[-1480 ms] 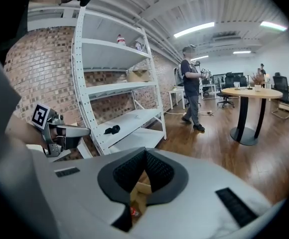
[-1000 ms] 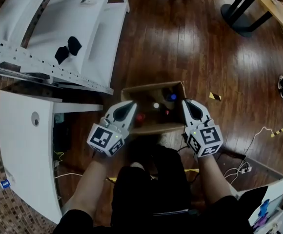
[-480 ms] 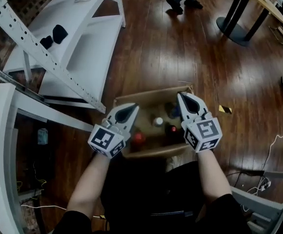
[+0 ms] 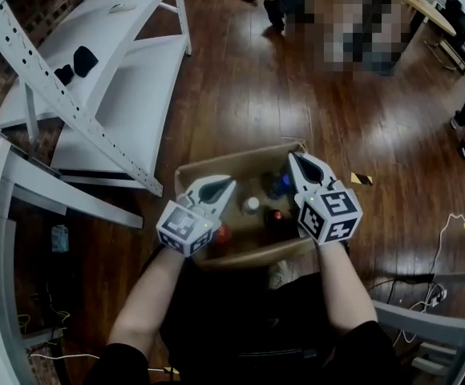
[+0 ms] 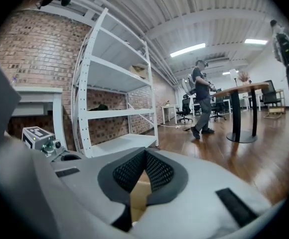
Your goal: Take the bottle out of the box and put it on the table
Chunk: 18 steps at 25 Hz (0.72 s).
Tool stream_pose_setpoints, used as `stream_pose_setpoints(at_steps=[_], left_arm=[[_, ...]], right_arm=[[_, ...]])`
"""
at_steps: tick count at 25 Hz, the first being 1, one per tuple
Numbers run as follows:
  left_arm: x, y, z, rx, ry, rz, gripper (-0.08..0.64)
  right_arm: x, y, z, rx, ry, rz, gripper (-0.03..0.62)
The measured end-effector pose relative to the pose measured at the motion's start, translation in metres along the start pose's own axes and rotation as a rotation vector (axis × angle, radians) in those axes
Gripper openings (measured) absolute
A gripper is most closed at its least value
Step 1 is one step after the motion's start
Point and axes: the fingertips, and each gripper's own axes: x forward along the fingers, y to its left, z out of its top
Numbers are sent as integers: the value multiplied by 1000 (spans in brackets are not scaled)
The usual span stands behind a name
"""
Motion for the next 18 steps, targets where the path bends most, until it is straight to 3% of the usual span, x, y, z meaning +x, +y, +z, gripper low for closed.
stream_pose_setpoints(at_steps=[5,10,16,18], left_arm=[[37,-9,-43,-4,92,-58,5],[73,-28,-105,0,245,-131,34],[99,-41,-184,53,416,-189,155],[106,-39,-206,55,454,-181,158]], right_arm=[[-10,-25,10,45,-23,-44,2],[-29,-38,1,116,-39,-59,2],[-33,-23,-10,16,-1,-22,2],[-32,-26,-13,9,0,-24,2]])
